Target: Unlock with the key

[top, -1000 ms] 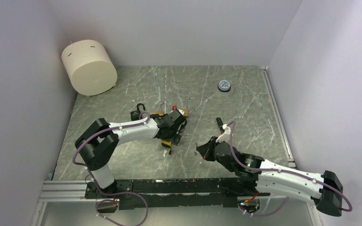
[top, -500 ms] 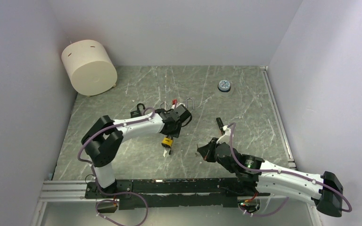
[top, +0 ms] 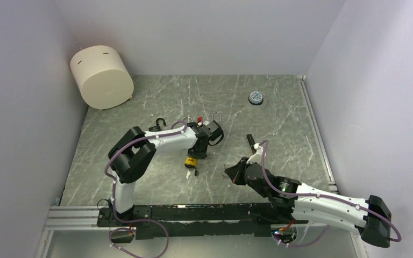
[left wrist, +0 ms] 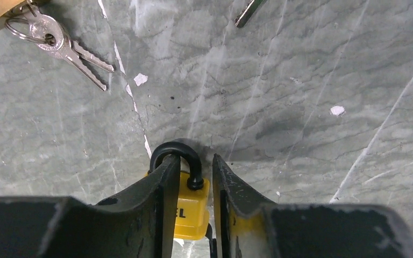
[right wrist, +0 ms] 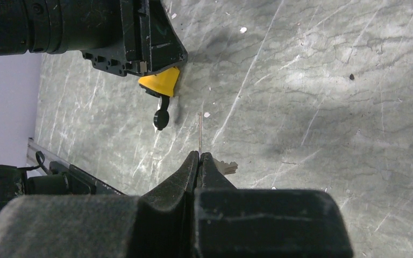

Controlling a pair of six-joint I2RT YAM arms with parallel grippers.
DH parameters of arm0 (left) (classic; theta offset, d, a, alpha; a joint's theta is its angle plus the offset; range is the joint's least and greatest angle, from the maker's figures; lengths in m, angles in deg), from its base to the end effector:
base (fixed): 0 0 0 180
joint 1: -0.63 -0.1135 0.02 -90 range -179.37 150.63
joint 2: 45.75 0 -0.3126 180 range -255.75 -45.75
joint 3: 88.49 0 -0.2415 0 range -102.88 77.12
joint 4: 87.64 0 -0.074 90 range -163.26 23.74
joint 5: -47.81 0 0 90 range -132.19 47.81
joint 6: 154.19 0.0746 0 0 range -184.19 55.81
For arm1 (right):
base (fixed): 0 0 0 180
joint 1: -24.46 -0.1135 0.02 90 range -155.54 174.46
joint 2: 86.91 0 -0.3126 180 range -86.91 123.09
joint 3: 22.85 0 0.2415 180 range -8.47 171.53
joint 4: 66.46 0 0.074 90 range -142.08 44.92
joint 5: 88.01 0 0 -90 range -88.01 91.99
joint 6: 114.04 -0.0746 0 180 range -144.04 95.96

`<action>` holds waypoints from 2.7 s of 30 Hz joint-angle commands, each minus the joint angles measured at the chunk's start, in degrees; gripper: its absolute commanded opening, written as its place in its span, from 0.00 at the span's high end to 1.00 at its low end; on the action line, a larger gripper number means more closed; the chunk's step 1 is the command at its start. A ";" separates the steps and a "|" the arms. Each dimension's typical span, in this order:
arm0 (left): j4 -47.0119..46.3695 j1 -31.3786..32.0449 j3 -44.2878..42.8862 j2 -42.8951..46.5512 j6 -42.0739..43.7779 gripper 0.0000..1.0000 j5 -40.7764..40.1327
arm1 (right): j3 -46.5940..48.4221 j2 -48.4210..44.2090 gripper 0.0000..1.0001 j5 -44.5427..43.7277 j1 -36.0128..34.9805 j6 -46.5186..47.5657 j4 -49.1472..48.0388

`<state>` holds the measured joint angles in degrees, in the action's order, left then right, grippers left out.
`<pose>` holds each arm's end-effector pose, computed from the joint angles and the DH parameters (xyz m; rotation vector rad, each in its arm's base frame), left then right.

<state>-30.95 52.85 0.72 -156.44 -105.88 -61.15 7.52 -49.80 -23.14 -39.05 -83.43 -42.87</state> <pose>0.2587 -0.2942 0.1831 0.1979 2.7344 0.0769 0.0875 0.1046 0.2023 0.1968 2.1525 0.8517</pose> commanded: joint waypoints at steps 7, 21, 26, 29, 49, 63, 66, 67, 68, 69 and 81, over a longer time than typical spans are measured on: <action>3.70 0.25 -2.59 -3.67 -4.52 0.77 -0.77 | 0.47 -0.55 1.00 -0.70 0.14 0.59 -1.87; 3.84 0.24 -1.40 -1.27 -5.47 0.74 0.82 | 1.59 -0.85 1.00 -1.25 0.14 0.61 -0.71; 2.65 0.18 -0.07 -2.24 -6.03 0.86 1.72 | 1.59 -0.28 1.00 -0.94 0.16 0.35 -1.13; 1.59 0.17 0.31 -0.93 -5.11 0.97 2.21 | 1.83 -0.56 1.00 -1.03 0.14 0.28 -0.62; -25.74 0.29 11.65 20.55 -4.82 0.97 39.52 | 9.48 2.74 1.00 -11.01 1.14 -5.65 20.08; -49.77 0.25 17.33 9.74 -18.60 0.97 51.21 | 10.16 10.20 1.00 -11.66 3.53 -5.68 24.05; -55.28 0.08 18.98 6.97 -21.69 0.97 53.64 | 9.62 10.85 1.00 -11.19 3.65 -6.00 23.27; -56.75 -0.05 19.38 5.72 -22.55 0.98 54.40 | 9.53 11.02 1.00 -11.04 3.68 -5.96 23.04; -58.16 -0.10 19.69 5.00 -23.21 0.97 55.14 | 9.43 11.20 1.00 -10.97 3.69 -5.87 22.90; -58.88 -0.35 19.85 4.41 -23.59 0.97 55.57 | 9.41 11.28 1.00 -10.92 3.71 -5.70 22.68; -68.38 -5.20 26.11 1.86 -27.91 0.97 61.26 | 8.05 11.50 1.00 -8.39 4.43 -4.86 20.05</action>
<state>-90.88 49.79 24.26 -153.77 -130.38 -4.54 16.07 -38.33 -31.99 -34.92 -88.66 -20.57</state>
